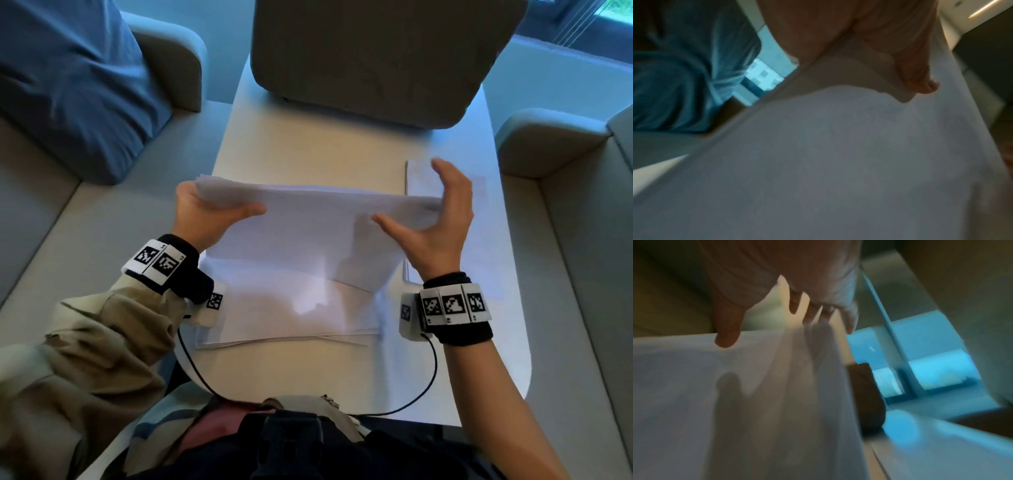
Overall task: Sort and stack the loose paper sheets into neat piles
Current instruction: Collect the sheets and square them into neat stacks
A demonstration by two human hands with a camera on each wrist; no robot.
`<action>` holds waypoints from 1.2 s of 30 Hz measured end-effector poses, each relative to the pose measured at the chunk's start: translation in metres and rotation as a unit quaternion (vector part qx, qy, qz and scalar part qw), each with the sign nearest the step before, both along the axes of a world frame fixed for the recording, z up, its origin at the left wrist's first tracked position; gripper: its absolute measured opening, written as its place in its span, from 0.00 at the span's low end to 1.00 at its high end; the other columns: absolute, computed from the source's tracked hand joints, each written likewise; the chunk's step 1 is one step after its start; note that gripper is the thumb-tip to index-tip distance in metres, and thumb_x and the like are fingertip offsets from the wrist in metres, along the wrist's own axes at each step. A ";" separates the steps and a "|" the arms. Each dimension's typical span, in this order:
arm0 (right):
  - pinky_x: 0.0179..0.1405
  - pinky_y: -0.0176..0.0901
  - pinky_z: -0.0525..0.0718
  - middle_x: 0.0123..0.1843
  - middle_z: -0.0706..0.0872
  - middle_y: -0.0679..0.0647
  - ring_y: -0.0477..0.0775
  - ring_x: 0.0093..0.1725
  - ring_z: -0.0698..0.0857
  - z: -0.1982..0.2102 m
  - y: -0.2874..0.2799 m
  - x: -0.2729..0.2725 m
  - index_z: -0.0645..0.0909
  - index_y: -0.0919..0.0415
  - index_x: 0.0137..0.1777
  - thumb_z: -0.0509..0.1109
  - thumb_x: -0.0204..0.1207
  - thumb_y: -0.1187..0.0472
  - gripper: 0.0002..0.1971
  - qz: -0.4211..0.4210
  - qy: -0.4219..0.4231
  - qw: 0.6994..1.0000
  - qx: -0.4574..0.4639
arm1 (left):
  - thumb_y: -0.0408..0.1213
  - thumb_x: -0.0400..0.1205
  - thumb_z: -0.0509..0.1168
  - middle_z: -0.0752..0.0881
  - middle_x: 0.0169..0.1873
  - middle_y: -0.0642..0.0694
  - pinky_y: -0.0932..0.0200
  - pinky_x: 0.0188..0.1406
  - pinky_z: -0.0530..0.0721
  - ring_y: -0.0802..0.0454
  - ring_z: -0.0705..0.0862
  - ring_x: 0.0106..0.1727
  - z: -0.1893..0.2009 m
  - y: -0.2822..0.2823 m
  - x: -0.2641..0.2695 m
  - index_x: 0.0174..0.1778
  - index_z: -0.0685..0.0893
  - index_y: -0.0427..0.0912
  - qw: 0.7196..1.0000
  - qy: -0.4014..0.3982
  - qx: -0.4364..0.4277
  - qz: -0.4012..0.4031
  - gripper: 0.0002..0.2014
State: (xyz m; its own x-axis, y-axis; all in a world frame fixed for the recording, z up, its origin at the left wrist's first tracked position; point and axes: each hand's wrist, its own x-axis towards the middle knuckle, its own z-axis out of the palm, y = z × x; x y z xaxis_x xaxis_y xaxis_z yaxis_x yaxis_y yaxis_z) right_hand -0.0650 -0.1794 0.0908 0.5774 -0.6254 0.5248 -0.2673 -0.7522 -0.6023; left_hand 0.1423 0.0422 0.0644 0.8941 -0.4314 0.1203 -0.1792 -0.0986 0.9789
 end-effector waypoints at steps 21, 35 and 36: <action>0.33 0.35 0.83 0.33 0.90 0.42 0.40 0.33 0.85 0.048 0.020 0.016 0.88 0.54 0.37 0.75 0.72 0.69 0.09 0.141 -0.145 0.915 0.348 | 0.45 0.55 0.83 0.89 0.37 0.65 0.69 0.44 0.84 0.69 0.86 0.41 0.067 -0.004 0.006 0.44 0.82 0.44 0.983 -0.022 -0.138 -0.121 0.25; 0.45 0.43 0.87 0.37 0.90 0.39 0.41 0.41 0.87 0.075 0.055 0.030 0.85 0.52 0.42 0.79 0.67 0.70 0.12 0.093 -0.252 0.915 0.303 | 0.39 0.62 0.83 0.90 0.35 0.64 0.64 0.40 0.85 0.63 0.88 0.37 0.086 -0.016 -0.039 0.40 0.87 0.49 0.988 -0.033 -0.152 0.006 0.14; 0.46 0.43 0.87 0.38 0.90 0.38 0.41 0.42 0.88 0.078 0.055 0.029 0.85 0.51 0.43 0.78 0.68 0.70 0.12 0.100 -0.256 0.917 0.288 | 0.37 0.64 0.82 0.89 0.35 0.65 0.65 0.39 0.85 0.64 0.87 0.37 0.089 -0.014 -0.040 0.40 0.86 0.48 0.986 -0.041 -0.159 0.008 0.13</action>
State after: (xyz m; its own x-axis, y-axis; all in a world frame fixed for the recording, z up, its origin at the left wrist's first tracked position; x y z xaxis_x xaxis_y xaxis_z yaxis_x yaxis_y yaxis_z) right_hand -0.0361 -0.1241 0.1687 0.4810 -0.7927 0.3744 0.2695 -0.2727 -0.9236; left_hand 0.1019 0.0277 0.1537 0.8819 -0.3470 0.3191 -0.2597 0.2072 0.9432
